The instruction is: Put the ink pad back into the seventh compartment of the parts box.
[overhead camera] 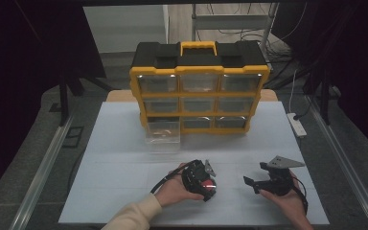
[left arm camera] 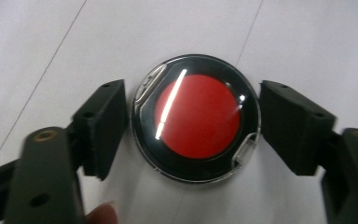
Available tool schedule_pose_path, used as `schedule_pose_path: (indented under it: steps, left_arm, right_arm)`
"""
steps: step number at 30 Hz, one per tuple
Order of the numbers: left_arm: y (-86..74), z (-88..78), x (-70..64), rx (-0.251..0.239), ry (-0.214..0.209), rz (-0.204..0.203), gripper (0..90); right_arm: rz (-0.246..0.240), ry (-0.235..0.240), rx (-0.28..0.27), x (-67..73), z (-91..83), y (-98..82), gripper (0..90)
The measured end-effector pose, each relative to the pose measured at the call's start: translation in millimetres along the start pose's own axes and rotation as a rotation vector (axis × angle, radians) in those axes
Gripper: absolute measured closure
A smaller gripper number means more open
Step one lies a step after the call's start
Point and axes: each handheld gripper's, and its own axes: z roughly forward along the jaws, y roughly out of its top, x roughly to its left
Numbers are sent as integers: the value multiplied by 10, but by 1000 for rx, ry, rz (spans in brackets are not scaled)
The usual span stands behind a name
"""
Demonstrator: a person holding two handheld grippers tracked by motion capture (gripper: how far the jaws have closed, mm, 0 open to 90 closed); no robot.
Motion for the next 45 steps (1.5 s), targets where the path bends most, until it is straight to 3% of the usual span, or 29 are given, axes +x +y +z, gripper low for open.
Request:
schedule_pose_path:
  steps: [10, 21, 36, 45]
  left_arm:
    - [2, -25, 0, -8, 7, -1, 302]
    - [-5, -178, 24, -68, -8, -19, 302]
    - [-25, -531, 88, -168, 11, -34, 302]
    - [-50, -641, 138, -200, 29, -45, 302]
  right_arm:
    - [-1, -1, -1, -3, -1, 1, 103]
    - [0, -1, -1, -2, -2, 0, 103]
    - [-1, -1, -1, -2, -1, 0, 103]
    - [-3, 0, -1, -2, -2, 1, 103]
